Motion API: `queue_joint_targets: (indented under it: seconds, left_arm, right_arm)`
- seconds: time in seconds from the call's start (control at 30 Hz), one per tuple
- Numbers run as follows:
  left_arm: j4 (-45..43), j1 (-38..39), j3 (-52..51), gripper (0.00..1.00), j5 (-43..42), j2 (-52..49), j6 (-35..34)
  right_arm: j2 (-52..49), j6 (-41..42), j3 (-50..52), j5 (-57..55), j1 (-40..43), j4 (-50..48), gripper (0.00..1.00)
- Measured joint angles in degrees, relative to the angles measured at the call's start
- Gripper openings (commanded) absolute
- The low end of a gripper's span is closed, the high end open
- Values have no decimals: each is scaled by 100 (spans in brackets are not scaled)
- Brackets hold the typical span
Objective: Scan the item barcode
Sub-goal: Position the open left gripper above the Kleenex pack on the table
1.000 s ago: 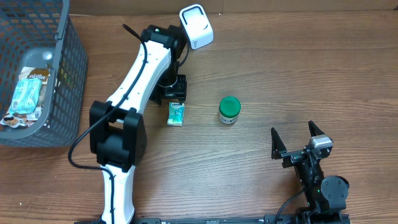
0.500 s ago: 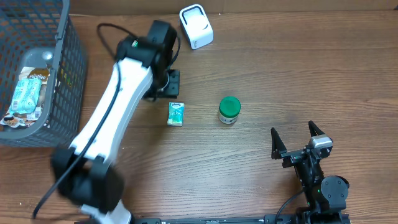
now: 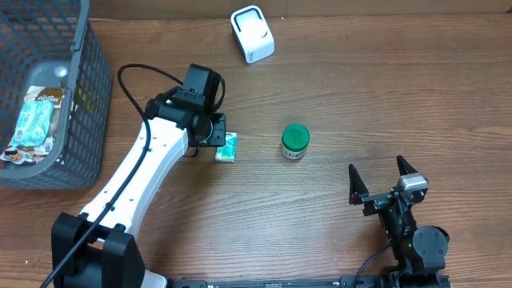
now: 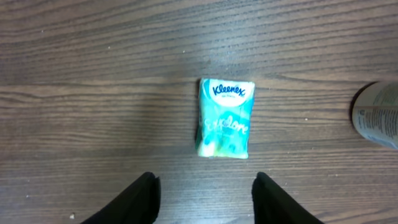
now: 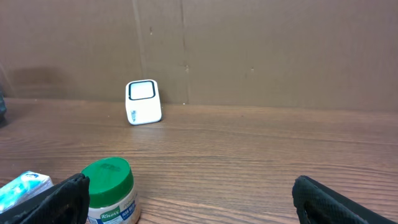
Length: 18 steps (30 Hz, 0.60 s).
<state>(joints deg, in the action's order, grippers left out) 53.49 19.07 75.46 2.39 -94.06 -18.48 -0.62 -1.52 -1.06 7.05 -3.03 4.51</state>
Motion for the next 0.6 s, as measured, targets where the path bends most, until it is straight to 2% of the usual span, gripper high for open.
queue_joint_targets:
  seconds: [0.37, 0.6]
  left_arm:
    - [-494, -7, -142, 50, -107, -76, -37]
    - [-603, -7, -151, 48, -605, -667, 334]
  right_arm:
    - [0, 2, 2, 0, 0, 2, 100]
    - [0, 2, 0, 2, 0, 0, 100]
